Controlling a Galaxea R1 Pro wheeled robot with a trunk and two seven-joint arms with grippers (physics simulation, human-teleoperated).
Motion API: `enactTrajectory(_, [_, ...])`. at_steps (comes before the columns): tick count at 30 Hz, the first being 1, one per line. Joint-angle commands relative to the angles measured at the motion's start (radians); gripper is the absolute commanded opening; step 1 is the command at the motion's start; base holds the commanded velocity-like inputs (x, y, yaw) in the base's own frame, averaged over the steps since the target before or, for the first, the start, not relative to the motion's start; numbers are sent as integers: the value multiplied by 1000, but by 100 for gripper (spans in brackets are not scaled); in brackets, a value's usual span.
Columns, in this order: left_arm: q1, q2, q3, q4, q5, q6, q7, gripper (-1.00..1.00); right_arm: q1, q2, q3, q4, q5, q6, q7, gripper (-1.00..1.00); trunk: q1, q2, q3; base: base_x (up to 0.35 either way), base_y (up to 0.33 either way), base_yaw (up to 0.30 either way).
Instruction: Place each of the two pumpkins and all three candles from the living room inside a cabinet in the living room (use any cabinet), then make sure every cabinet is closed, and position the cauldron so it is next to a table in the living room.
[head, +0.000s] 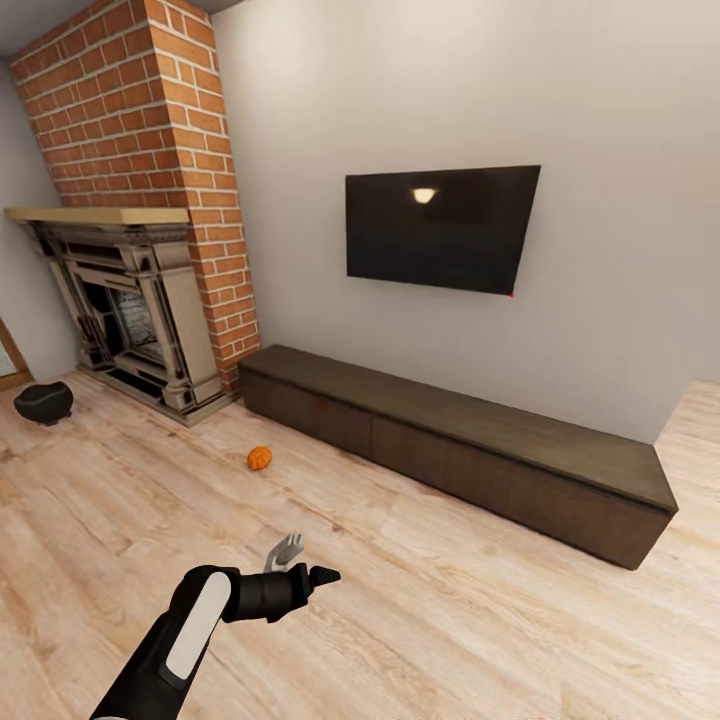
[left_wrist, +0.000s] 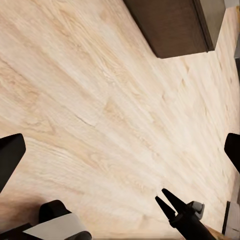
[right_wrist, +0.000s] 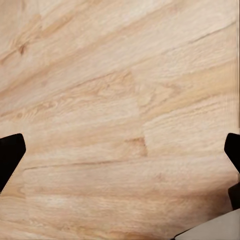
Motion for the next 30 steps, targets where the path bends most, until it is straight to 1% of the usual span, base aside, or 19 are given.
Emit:
enactTrajectory(1, [-1, 0, 2, 0, -10, 3, -10, 100, 0, 1, -5, -2, -9, 8, 4, 100, 0, -1, -2, 0, 0, -202])
enactTrajectory(8, [-1, 2, 7, 2, -8, 3, -10, 100, 0, 1, -10, -4, -16, 13, 11, 100, 0, -1, -11, 178, 106, -199])
enactTrajectory(16, [0, 1, 6, 2, -9, 3, -10, 100, 0, -1, -9, -3, -19, 19, 9, 100, 0, -1, -13, 265, 161, -100])
enactTrajectory(21, [0, 1, 6, 3, -9, 3, -10, 100, 0, 0, -9, -3, -19, 19, 10, 100, 0, -1, -13, 294, 84, -266])
enactTrajectory(30, [0, 1, 6, 2, -9, 3, -10, 100, 0, -3, -9, -3, -20, 20, 11, 100, 0, -1, -12, 304, 7, -289])
